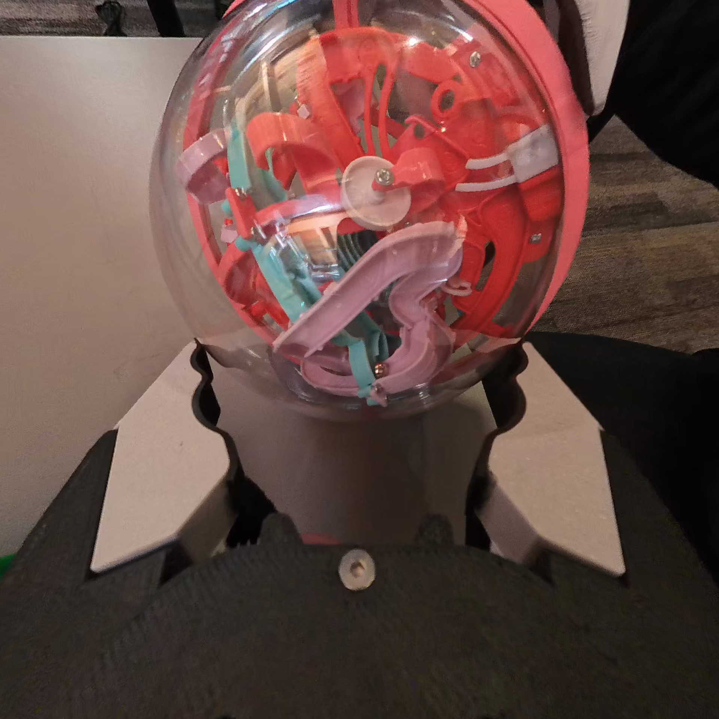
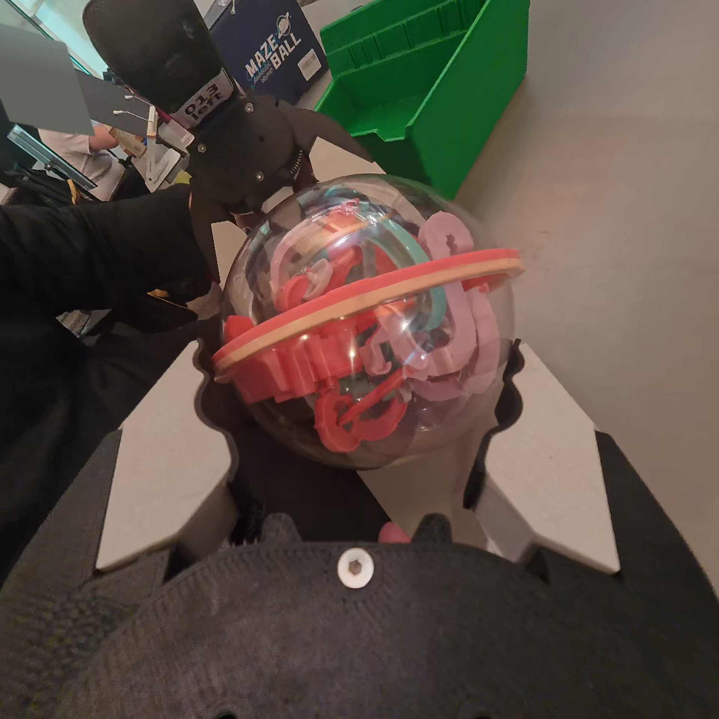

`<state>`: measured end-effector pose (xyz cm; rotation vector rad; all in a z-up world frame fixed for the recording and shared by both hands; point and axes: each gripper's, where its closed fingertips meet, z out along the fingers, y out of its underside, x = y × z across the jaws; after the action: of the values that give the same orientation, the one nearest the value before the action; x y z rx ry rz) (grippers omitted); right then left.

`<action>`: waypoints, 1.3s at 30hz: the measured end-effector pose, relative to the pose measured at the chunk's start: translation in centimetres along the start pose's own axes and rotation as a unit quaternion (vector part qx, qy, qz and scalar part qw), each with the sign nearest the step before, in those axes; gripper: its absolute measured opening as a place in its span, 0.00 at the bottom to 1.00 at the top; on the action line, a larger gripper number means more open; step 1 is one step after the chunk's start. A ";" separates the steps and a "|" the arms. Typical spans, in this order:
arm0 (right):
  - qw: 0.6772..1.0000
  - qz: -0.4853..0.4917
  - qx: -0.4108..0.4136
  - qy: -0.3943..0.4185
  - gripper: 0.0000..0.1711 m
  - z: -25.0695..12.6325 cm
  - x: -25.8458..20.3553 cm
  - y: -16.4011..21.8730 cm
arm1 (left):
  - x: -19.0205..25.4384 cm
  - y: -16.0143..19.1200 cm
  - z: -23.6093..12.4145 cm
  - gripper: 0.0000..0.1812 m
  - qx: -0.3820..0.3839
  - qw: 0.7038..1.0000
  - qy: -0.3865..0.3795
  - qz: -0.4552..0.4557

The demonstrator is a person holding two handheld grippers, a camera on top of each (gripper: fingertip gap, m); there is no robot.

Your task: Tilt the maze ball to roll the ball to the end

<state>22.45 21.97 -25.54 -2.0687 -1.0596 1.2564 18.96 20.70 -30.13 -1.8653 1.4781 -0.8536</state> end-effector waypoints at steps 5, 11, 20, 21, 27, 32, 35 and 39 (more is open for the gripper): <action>1.000 0.013 0.005 -0.004 0.84 0.1 0.2 -0.5 | 0.0 0.0 0.1 0.80 0.002 1.000 0.006 -0.027; 1.000 0.023 0.000 -0.009 0.84 0.2 0.2 -0.6 | 0.2 0.0 0.2 0.81 -0.001 0.999 0.010 -0.041; 0.999 0.031 0.003 -0.009 0.82 0.3 0.3 -0.8 | 0.2 -0.7 0.1 0.83 0.002 0.999 -0.002 -0.051; 1.000 0.028 0.004 -0.009 0.82 0.3 0.2 -0.8 | 0.2 -0.6 0.1 0.84 0.002 0.999 -0.004 -0.048; 0.999 0.000 0.029 -0.017 0.86 0.4 0.0 -0.6 | 0.1 -0.6 0.0 0.84 0.009 0.999 0.004 -0.054; 0.995 -0.078 0.062 -0.030 0.91 -0.5 -0.5 0.3 | 0.1 -0.6 0.1 0.83 0.011 0.998 0.012 -0.056; 0.988 -0.131 0.075 -0.020 0.89 -0.7 -0.8 1.0 | 0.1 -0.6 0.1 0.83 0.013 0.998 0.016 -0.059; 0.980 -0.184 0.070 0.030 0.88 0.2 -0.1 1.6 | 0.1 -0.7 0.2 0.83 0.017 0.998 0.020 -0.063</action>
<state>22.87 20.95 -26.77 -1.6973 -1.2201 1.0418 19.51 20.76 -29.70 -1.9437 1.3721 -0.9756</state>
